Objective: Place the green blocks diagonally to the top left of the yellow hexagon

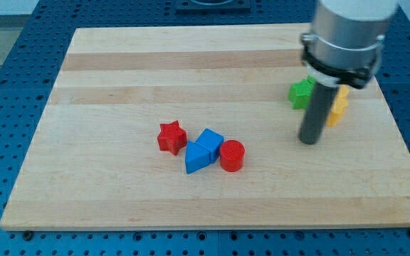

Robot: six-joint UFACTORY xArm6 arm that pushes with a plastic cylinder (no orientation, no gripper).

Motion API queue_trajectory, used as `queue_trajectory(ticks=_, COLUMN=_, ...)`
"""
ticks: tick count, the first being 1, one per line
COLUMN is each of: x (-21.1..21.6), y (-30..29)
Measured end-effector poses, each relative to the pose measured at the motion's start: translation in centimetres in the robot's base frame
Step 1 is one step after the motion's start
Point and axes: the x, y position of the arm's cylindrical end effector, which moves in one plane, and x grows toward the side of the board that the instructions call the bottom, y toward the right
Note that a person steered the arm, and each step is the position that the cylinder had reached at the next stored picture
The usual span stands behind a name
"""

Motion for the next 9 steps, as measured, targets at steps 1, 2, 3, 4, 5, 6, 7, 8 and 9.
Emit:
queue_trajectory(ticks=1, x=1.6, y=6.9)
queue_trajectory(ticks=2, x=1.1, y=13.1)
queue_trajectory(ticks=3, x=-1.6, y=17.8)
queue_trajectory(ticks=4, x=-2.2, y=18.0)
queue_trajectory(ticks=5, x=-3.9, y=17.8)
queue_trajectory(ticks=6, x=-8.0, y=14.7)
queue_trajectory(ticks=7, x=-8.1, y=8.1)
queue_trajectory(ticks=8, x=-8.1, y=3.6)
queue_trajectory(ticks=9, x=-8.1, y=3.0)
